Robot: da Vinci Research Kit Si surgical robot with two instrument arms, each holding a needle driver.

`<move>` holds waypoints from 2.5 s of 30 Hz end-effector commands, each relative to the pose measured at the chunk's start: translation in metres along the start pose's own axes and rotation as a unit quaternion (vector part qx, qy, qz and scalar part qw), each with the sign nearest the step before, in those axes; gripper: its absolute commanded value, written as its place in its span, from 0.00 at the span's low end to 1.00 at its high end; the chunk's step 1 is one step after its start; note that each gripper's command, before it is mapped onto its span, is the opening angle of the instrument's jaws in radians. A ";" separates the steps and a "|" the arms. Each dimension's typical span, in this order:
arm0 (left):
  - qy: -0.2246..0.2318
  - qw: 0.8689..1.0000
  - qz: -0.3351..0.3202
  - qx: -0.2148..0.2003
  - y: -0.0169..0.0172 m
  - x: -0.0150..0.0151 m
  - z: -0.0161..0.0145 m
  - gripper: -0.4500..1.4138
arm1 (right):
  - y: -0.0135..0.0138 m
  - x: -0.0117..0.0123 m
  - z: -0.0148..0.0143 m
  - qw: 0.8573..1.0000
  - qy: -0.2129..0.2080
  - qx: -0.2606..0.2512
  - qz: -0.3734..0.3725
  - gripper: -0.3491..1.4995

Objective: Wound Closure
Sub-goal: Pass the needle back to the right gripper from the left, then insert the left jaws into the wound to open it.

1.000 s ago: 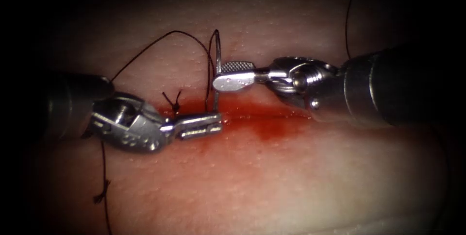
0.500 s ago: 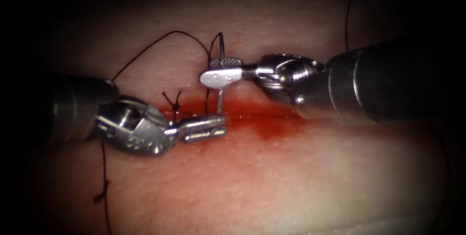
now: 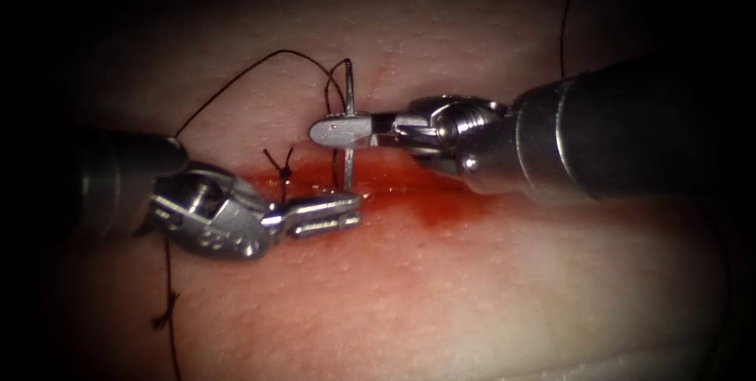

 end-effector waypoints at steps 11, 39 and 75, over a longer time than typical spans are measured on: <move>-0.015 0.990 -0.137 0.012 -0.0007 -0.0003 0.0002 0.82 | 0.0005 0.0003 0.0004 1.000 0.016 0.001 0.003 0.00; -0.222 0.896 -0.328 -0.202 -0.0005 -0.0055 -0.0005 0.00 | 0.0014 0.0014 -0.0014 0.997 0.050 0.002 -0.061 0.00; -0.456 0.759 -0.287 -0.365 0.0015 -0.0146 0.0020 0.23 | 0.0017 0.0015 0.0005 0.956 0.107 -0.001 -0.275 0.00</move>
